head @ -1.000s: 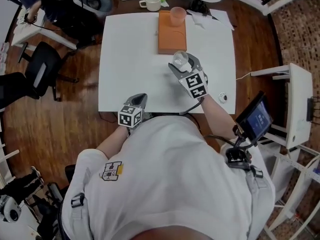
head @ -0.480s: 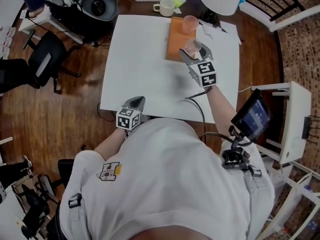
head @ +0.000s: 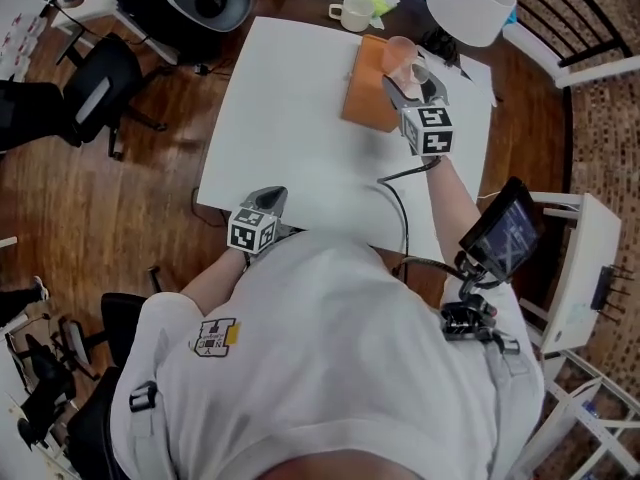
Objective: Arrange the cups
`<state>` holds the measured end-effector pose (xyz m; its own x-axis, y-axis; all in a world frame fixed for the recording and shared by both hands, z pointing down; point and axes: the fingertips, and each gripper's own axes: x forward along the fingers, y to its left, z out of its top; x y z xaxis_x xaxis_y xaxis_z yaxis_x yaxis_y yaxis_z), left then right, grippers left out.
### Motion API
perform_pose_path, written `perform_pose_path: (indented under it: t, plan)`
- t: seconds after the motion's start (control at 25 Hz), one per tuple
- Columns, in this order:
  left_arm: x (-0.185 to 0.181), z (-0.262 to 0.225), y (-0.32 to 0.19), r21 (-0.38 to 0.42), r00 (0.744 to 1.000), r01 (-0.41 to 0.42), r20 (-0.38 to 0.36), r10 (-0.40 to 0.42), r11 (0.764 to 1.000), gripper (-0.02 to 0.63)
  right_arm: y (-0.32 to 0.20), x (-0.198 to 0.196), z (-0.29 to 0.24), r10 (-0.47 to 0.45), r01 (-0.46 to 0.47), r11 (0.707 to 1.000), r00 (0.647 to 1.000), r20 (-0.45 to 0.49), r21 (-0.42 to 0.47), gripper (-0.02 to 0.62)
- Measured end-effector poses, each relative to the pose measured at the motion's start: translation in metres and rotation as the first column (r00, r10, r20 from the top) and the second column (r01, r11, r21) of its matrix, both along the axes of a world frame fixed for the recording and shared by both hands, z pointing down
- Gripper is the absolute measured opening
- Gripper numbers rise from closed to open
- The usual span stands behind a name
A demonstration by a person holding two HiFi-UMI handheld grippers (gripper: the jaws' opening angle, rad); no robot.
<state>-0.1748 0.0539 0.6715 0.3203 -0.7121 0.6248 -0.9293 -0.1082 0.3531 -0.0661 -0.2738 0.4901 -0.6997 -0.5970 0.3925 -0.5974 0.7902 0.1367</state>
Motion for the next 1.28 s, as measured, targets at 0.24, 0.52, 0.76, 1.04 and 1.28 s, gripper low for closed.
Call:
perform_pose_path:
  t: [0.24,0.52,0.76,1.04,1.28]
  plan:
    - [-0.004,-0.001,0.008,-0.013,1.000,0.030,0.009,-0.029,0.999,0.002,-0.001,0.001,0.023,0.005,-0.006,0.999,1.000,-0.017,-0.044,0.287]
    - [-0.005,0.006,0.003,-0.044,0.999,0.036,0.018,-0.035,0.998,0.002,-0.010,-0.002,0.052,-0.001,-0.002,0.996,1.000,-0.028,-0.091,0.285]
    - [-0.006,0.011,0.000,-0.062,0.999,0.033,0.028,-0.031,0.998,0.002,-0.010,-0.005,0.074,-0.011,0.006,0.993,0.999,-0.038,-0.117,0.286]
    - [-0.005,0.011,-0.002,-0.073,0.999,0.031,0.028,-0.029,0.997,0.002,-0.010,-0.007,0.082,-0.025,0.019,0.995,0.998,-0.049,-0.102,0.286]
    - [-0.005,0.014,-0.006,-0.079,0.999,0.026,0.026,-0.024,0.997,0.002,-0.009,-0.011,0.082,-0.033,0.029,0.997,0.998,-0.048,-0.075,0.287]
